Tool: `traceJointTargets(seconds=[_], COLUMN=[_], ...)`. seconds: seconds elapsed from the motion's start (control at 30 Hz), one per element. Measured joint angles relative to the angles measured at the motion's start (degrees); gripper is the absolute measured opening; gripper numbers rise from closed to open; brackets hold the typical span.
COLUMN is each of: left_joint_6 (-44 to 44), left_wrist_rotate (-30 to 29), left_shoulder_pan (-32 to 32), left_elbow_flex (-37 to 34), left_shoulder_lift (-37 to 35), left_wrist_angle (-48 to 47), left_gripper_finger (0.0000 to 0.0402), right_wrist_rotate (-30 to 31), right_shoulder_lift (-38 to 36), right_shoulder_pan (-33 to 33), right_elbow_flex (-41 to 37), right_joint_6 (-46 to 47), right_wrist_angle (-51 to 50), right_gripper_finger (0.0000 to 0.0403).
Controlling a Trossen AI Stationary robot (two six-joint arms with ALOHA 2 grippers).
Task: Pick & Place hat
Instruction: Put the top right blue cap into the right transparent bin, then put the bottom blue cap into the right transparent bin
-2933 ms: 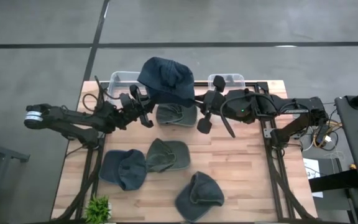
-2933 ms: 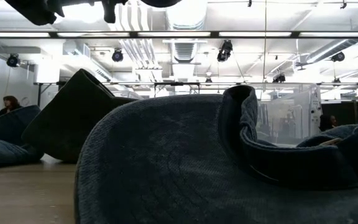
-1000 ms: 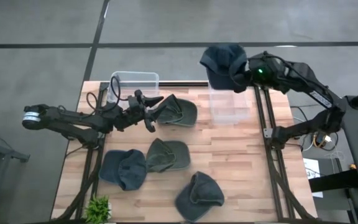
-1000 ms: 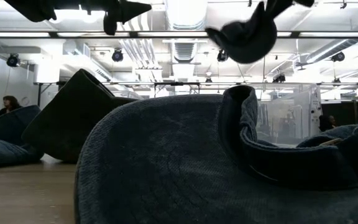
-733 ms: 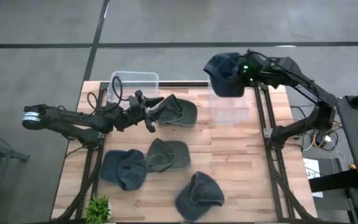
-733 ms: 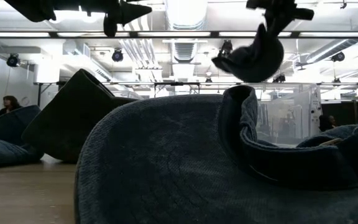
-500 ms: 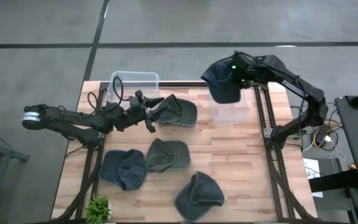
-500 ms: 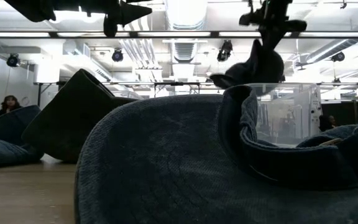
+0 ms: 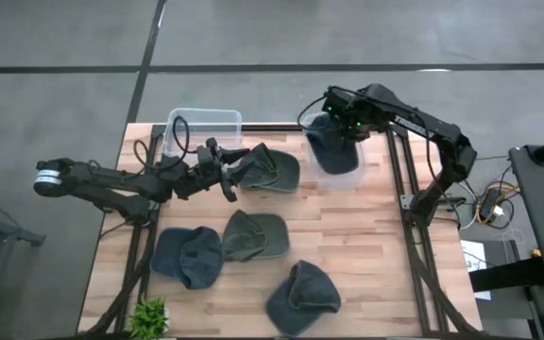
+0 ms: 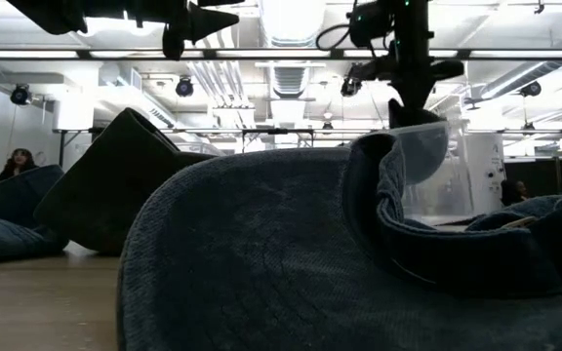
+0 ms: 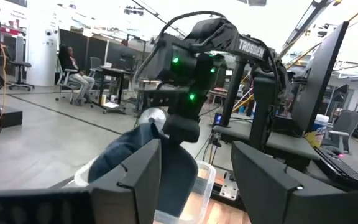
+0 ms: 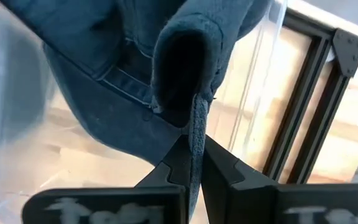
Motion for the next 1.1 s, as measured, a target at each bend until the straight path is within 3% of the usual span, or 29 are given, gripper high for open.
traceJointTargets(seconds=[0.3,0.67,0.97,1.1], left_joint_6=[-1.14,-1.6,-1.37,-2.41], left_wrist_rotate=[0.0,0.0,0.61,7.16], left_shoulder_pan=[0.0,0.0,-0.06,-0.41], left_elbow_flex=[0.0,0.0,0.0,0.0], left_shoulder_lift=[0.0,0.0,0.0,0.0], left_wrist_angle=[0.01,0.01,-3.25,-8.39], left_gripper_finger=[0.0188,0.0188,0.0188,0.0188], right_wrist_rotate=[-0.69,-2.17,-4.45,-4.34], right_shoulder_lift=[1.5,0.31,-7.77,-12.52], right_shoulder_pan=[-0.15,-0.19,1.94,4.54], right_elbow_flex=[-0.02,-0.23,1.85,1.7], right_joint_6=[-3.23,-6.46,-11.96,-13.49], right_wrist_angle=[-0.99,-1.3,-1.48,-1.22], right_gripper_finger=[0.002,0.014,0.0177,0.0173])
